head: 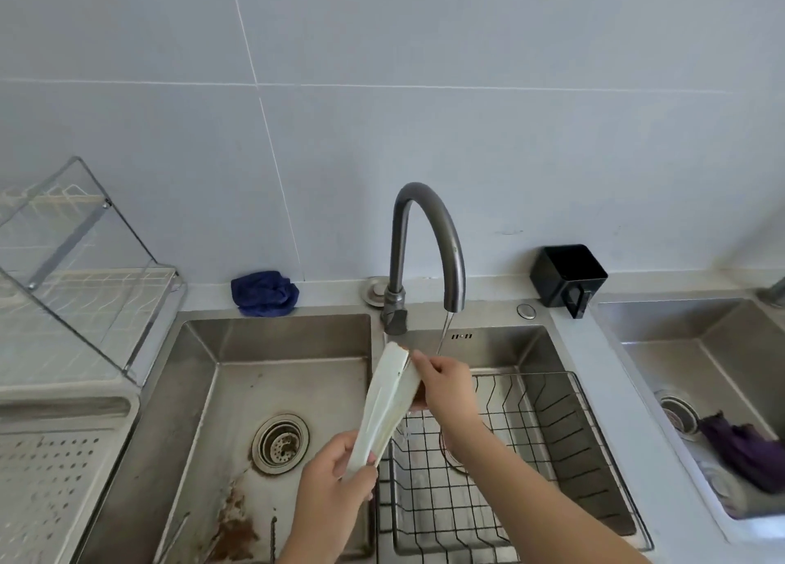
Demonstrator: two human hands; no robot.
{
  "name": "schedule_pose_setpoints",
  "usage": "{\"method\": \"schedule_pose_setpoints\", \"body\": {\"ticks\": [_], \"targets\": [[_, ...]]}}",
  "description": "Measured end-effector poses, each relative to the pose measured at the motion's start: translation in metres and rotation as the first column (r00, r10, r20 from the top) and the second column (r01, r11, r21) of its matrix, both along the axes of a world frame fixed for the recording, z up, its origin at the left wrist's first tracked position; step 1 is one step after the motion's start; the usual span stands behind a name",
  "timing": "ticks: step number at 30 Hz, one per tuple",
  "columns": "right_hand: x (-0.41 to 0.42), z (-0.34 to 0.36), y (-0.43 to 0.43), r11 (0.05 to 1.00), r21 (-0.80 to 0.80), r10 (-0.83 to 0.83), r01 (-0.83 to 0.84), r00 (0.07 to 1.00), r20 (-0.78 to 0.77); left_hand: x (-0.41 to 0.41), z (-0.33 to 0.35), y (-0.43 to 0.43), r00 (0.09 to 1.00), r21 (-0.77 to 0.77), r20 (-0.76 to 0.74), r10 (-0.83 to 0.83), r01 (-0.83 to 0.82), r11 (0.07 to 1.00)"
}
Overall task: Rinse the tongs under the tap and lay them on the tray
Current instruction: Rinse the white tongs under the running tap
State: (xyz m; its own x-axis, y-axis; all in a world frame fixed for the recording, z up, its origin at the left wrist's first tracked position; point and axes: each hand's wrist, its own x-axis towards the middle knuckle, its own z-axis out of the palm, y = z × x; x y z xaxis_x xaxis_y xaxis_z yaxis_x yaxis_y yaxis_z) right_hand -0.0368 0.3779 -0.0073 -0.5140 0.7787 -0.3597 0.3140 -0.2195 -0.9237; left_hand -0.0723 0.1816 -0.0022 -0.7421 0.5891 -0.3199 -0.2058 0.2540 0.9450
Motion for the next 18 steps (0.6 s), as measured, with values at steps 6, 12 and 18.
{"method": "schedule_pose_setpoints", "body": {"ticks": [6,12,18], "targets": [[0.005,-0.006,0.012,0.989,-0.124,0.071,-0.084,0.992,-0.101,0.001,0.004,0.014,0.999,-0.009,0.012,0.034,-0.034,0.999],[0.008,-0.021,0.018,0.995,0.092,0.039,-0.035,0.998,-0.049,0.016,0.002,0.022,0.998,-0.021,0.04,0.04,-0.04,0.999],[0.018,-0.025,0.024,0.957,-0.277,0.026,-0.085,0.977,-0.21,0.021,0.004,0.023,0.996,-0.034,0.038,0.083,-0.082,0.996]]}}
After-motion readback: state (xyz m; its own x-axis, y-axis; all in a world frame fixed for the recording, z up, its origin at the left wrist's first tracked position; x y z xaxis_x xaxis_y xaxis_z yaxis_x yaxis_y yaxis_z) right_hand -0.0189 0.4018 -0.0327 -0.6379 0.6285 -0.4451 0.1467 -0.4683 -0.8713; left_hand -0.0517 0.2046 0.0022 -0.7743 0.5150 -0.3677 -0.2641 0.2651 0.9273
